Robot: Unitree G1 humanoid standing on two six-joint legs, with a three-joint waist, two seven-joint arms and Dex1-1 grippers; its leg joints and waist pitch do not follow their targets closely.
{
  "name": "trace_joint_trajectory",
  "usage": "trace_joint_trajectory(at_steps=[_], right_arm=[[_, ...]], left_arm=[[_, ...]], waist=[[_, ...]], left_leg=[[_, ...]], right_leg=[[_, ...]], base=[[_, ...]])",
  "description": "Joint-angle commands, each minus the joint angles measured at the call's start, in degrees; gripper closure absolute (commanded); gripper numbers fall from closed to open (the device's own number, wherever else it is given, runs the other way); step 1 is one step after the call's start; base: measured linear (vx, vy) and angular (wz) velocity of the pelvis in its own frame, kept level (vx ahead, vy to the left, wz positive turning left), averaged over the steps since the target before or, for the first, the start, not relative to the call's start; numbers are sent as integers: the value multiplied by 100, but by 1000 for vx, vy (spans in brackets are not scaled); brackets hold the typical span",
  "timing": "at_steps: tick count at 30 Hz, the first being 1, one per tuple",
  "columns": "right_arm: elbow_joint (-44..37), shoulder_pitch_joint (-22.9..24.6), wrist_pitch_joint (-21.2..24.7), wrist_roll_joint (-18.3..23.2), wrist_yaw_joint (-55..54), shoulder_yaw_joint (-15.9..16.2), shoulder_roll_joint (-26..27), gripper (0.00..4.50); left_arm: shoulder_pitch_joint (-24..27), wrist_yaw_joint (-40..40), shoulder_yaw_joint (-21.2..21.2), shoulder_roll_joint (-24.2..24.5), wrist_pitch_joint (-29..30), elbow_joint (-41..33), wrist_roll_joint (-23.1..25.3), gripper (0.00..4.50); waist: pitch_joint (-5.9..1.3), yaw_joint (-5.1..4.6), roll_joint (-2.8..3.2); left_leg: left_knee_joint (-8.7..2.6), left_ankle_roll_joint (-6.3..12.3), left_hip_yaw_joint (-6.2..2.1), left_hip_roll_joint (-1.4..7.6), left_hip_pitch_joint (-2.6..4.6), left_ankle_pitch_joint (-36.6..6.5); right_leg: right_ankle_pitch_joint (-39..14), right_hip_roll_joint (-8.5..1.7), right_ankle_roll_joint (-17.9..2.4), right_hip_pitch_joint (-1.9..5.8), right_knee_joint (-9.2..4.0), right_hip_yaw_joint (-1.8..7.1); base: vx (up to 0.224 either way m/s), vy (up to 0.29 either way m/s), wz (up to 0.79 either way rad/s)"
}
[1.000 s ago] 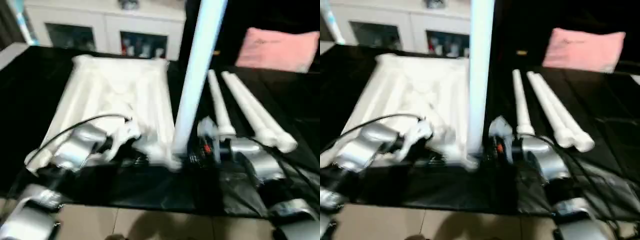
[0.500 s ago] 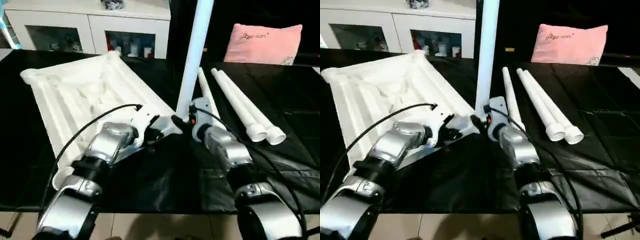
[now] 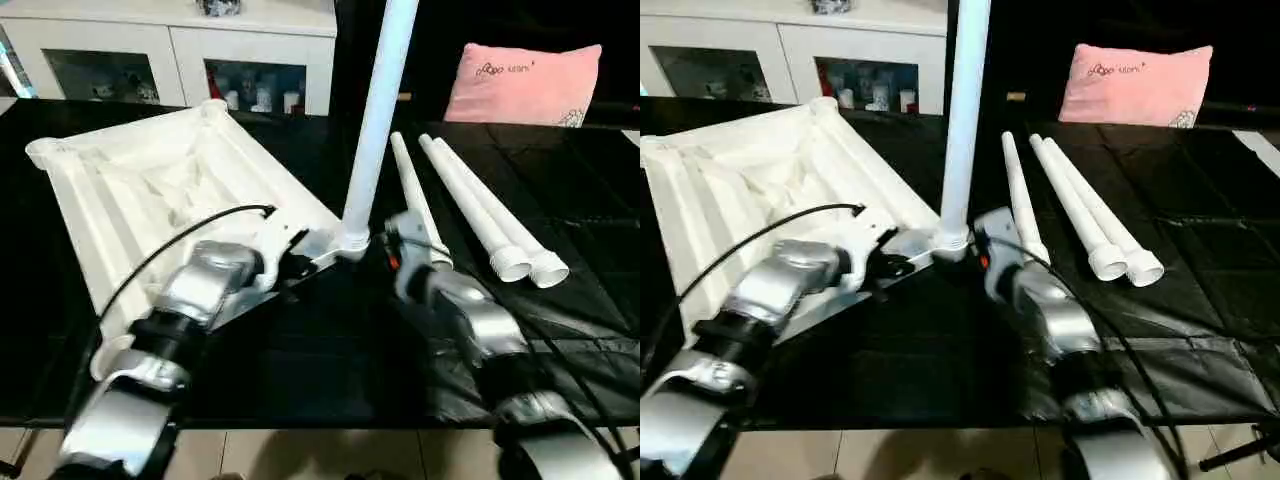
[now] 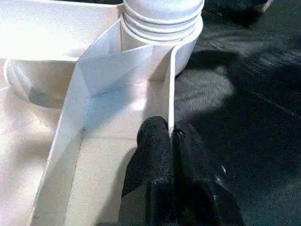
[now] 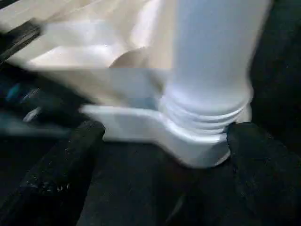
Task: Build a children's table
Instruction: Rotate leg to tighten
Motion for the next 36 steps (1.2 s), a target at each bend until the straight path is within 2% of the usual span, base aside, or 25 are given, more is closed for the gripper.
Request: trace_joint_trajectory(at_steps=[1, 2, 3, 6, 9, 14, 20, 26, 29, 32, 33, 36], right_arm=[[-292, 26, -3, 99, 493, 189, -188, 4], [-506, 106, -31, 121, 972, 256, -528, 4], [-519, 110, -33, 122, 1005, 258, -552, 4], [-698, 131, -34, 175, 1541, 276, -908, 4], [-829, 117, -133, 146, 2215, 477, -1332, 4], [-924, 124, -316, 106, 2923, 830, -1571, 4], [-828, 34, -605, 26, 3284, 1063, -1571, 4], [-525, -155, -830, -31, 3547, 1290, -1428, 21], [-466, -184, -808, -41, 3609, 1308, -1410, 61], [-351, -208, -908, -91, 3677, 1383, -1428, 73], [-327, -213, -926, -89, 3691, 1388, -1427, 96], [-290, -223, -955, -86, 3712, 1391, -1423, 114]], left_arm=[[7, -352, -100, 44, -112, -265, -148, 450], [78, -703, -194, 194, -95, -398, -203, 450], [83, -730, -202, 205, -96, -409, -207, 450], [210, -1290, -401, 457, -156, -640, -265, 450], [408, -2185, -700, 893, -512, -874, -308, 450], [503, -2942, -869, 1245, -932, -1003, -370, 450], [498, -3358, -1026, 1419, -1065, -1120, -410, 450], [482, -3639, -1164, 1432, -1262, -1151, -349, 450], [469, -3646, -1189, 1436, -1281, -1141, -351, 450], [457, -3669, -1198, 1436, -1319, -1116, -341, 450], [454, -3675, -1197, 1434, -1334, -1102, -335, 450], [450, -3680, -1199, 1435, -1355, -1082, -330, 450]], waist=[[-374, 66, 24], [-385, 88, 22], [-388, 103, 24], [-378, 139, 27], [-355, 193, 36], [-344, 294, 39], [-357, 341, 21], [-365, 338, 18], [-361, 339, 19], [-364, 328, 16], [-363, 324, 14], [-366, 325, 14]], left_leg=[[-347, 337, -45, 181, -20, -950], [-335, 355, -42, 186, -16, -919], [-331, 385, -40, 200, -18, -845], [-333, 392, -37, 207, -8, -914], [-344, 372, -30, 205, 14, -1013], [-369, 249, -32, 224, 52, -1228], [-364, 207, -33, 227, 34, -1115], [-358, 197, -29, 228, 27, -1042], [-356, 203, -28, 227, 22, -1062], [-357, 189, -32, 223, 20, -1075], [-356, 187, -32, 221, 21, -1072], [-351, 204, -28, 219, 15, -1039]], right_leg=[[-1431, -455, -1028, 345, -467, 289], [-1353, -459, -1051, 364, -458, 290], [-1162, -459, -1108, 361, -424, 302], [-1187, -459, -1160, 353, -431, 295], [-1408, -451, -1101, 320, -461, 297], [-1785, -455, -984, 292, -484, 296], [-1625, -473, -1021, 308, -442, 303], [-1521, -465, -1055, 312, -423, 302], [-1528, -461, -1060, 315, -426, 298], [-1562, -461, -1039, 321, -424, 295], [-1583, -461, -1031, 319, -427, 297], [-1531, -456, -1035, 324, -421, 299]], base=[[0, 0, 0], [0, 0, 0], [0, 0, 0], [0, 0, 0], [0, 0, 0], [0, 0, 0], [0, 0, 0], [0, 0, 0], [0, 0, 0], [0, 0, 0], [0, 0, 0], [0, 0, 0]])
